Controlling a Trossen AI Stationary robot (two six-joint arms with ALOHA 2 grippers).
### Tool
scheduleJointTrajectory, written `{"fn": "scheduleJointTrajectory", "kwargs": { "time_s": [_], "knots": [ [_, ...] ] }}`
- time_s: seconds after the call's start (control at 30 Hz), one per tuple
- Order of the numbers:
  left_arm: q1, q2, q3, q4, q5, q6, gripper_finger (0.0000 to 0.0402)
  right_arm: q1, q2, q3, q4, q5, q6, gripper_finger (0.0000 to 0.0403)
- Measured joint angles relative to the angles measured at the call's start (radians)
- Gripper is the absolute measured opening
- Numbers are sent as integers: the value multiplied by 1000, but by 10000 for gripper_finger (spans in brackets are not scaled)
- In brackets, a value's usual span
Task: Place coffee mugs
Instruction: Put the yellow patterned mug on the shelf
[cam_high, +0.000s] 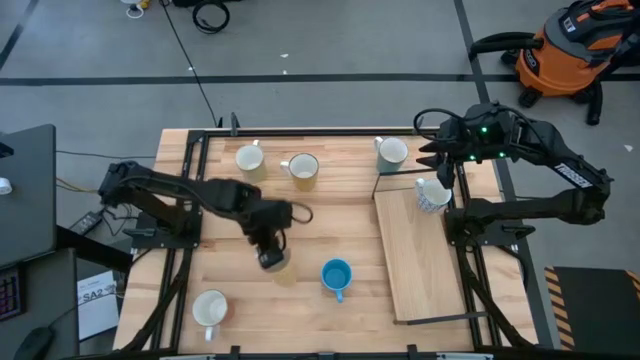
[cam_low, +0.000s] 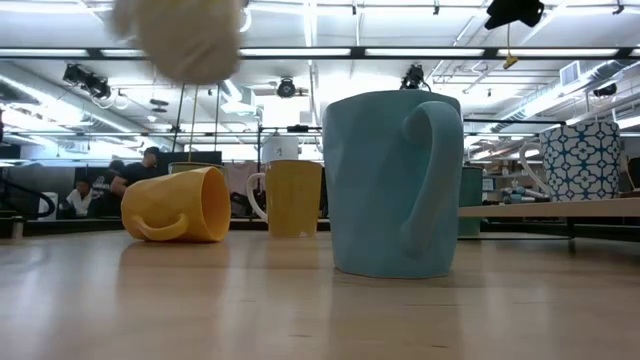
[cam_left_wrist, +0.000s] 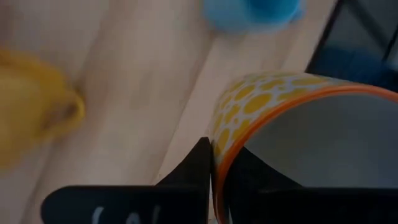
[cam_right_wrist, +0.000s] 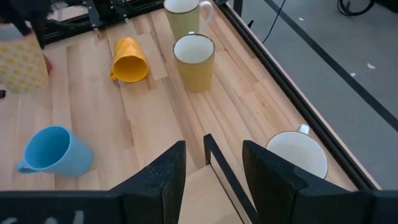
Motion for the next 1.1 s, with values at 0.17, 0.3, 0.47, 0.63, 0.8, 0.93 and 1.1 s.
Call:
{"fn": "scheduleJointTrajectory", "kwargs": {
  "time_s": [0.17,0.3,0.47,0.63,0.8,0.93,1.1],
  "knots": [
    [85,0,157,13,-91,67,30,0,0,0,0,0,0,164],
    [144,0,252,36,-140,149,30,0,0,0,0,0,0,164],
    [201,39,360,81,-170,262,30,0,0,0,0,0,0,164],
    [237,143,501,89,-170,410,30,0,0,0,-4,0,0,164],
    [264,288,680,82,-166,517,30,0,-1,0,-9,0,0,164],
    [275,414,805,79,-169,591,30,0,-3,0,-44,0,-5,164],
    [277,551,917,81,-169,645,30,0,-16,0,-113,3,-6,164]
  ]
}}
